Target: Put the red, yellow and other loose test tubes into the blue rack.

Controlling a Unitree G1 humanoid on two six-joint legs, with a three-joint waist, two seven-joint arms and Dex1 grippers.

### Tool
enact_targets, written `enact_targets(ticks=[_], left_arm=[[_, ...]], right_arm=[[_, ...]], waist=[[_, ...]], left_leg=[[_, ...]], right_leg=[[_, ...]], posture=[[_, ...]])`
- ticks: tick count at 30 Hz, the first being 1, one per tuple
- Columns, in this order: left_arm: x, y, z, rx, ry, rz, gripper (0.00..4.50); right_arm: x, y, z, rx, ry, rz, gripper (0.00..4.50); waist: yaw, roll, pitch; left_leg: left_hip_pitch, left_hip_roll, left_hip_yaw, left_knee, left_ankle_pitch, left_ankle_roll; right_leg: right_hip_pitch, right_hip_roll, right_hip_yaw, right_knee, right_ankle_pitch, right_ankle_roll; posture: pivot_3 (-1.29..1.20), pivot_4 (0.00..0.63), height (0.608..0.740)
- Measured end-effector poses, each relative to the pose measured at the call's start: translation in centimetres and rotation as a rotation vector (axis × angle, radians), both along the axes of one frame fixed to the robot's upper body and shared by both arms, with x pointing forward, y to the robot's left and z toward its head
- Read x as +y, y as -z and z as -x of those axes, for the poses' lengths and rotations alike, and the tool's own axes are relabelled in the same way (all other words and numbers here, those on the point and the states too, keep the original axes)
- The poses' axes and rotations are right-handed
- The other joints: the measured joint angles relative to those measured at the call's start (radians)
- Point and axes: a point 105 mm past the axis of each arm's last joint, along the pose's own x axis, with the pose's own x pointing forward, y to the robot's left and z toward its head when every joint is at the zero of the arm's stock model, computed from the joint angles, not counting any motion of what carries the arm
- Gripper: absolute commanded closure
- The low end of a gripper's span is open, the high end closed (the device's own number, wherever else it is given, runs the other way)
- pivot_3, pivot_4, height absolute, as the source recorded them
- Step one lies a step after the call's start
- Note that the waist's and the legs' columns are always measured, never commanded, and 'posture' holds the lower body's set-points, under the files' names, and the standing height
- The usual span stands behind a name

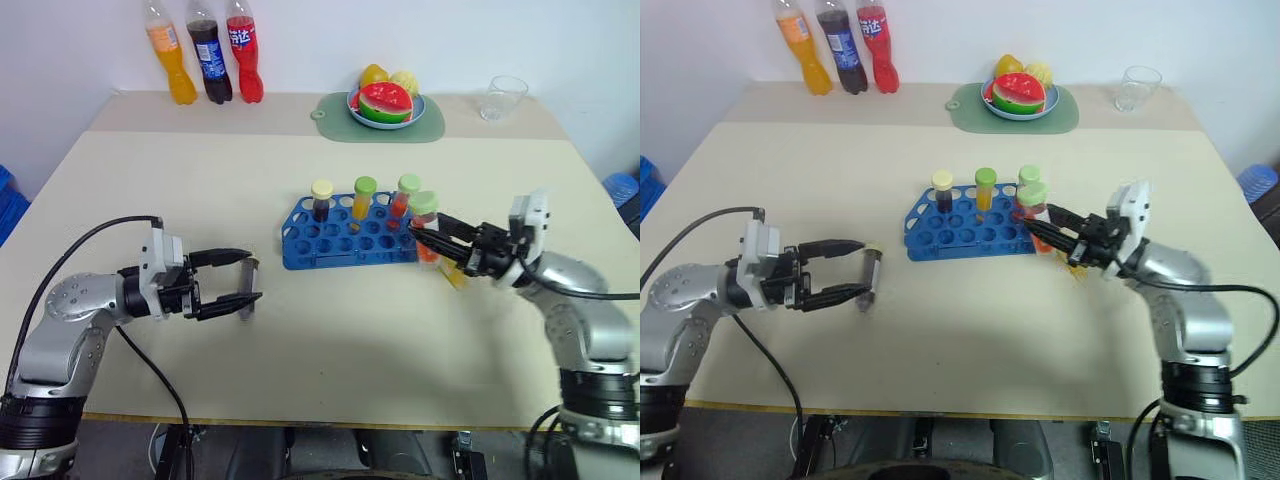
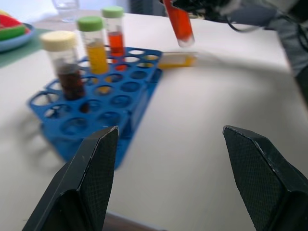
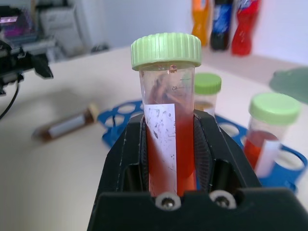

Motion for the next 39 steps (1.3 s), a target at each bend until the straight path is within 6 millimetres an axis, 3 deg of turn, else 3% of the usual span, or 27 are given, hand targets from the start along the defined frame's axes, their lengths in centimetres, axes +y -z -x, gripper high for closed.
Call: enact_targets(ticks=[7, 25, 35, 36, 37, 39], left_arm=[[-0.3, 0.2, -0.6, -0.005, 0.007, 0.001, 0.92], [-0.1, 0.5, -0.6, 0.006, -0.014, 0.004, 0.92], [-0.3, 0.3, -0.6, -0.004, -0.016, 0.004, 0.92], [-0.3, 0.3, -0.6, -0.004, -0.016, 0.004, 0.92], [-0.3, 0.3, -0.6, -0.004, -0.017, 0.004, 0.92], [-0.3, 0.3, -0.6, -0.004, -0.018, 0.005, 0.92]], right_arm=[[1.6, 1.0, -3.0, -0.1, 0.159, -0.083, 3.73], [0.2, 2.2, -4.2, -0.115, 0.225, -0.101, 3.73], [1.2, 3.6, -5.2, -0.106, 0.254, -0.222, 3.73], [1.1, 3.7, -5.1, -0.1, 0.24, -0.249, 2.93], [1.1, 3.8, -5.1, -0.096, 0.233, -0.256, 2.69], [1.0, 4.1, -5.0, -0.095, 0.23, -0.251, 1.81]], waist=[[0.001, 0.001, 0.0], [-0.002, 0.0, 0.0], [-0.028, 0.0, 0.0], [-0.028, 0.0, 0.0], [-0.028, 0.0, 0.0], [-0.027, 0.0, 0.0]], left_leg=[[0.0, 0.0, 0.0, 0.0, 0.0, 0.0], [0.001, 0.0, 0.0, 0.0, 0.0, 0.0], [0.002, 0.001, 0.0, 0.0, 0.0, 0.0], [0.002, 0.002, 0.0, 0.0, 0.0, 0.0], [0.002, 0.002, 0.0, 0.0, 0.0, 0.0], [0.002, 0.002, 0.0, 0.0, 0.0, 0.0]], right_leg=[[0.0, 0.0, 0.0, 0.0, 0.0, 0.0], [0.0, -0.001, 0.0, 0.001, 0.0, 0.0], [0.0, 0.0, 0.0, 0.003, 0.0, 0.0], [0.0, 0.0, 0.0, 0.003, 0.0, 0.0], [0.0, 0.0, 0.0, 0.003, 0.0, 0.0], [0.0, 0.0, 0.0, 0.003, 0.0, 0.0]], posture=[[0.0, 0.15, 0.74], [0.0, 0.15, 0.74], [0.0, 0.15, 0.74], [0.0, 0.15, 0.74], [0.0, 0.15, 0.74], [0.0, 0.15, 0.74]])
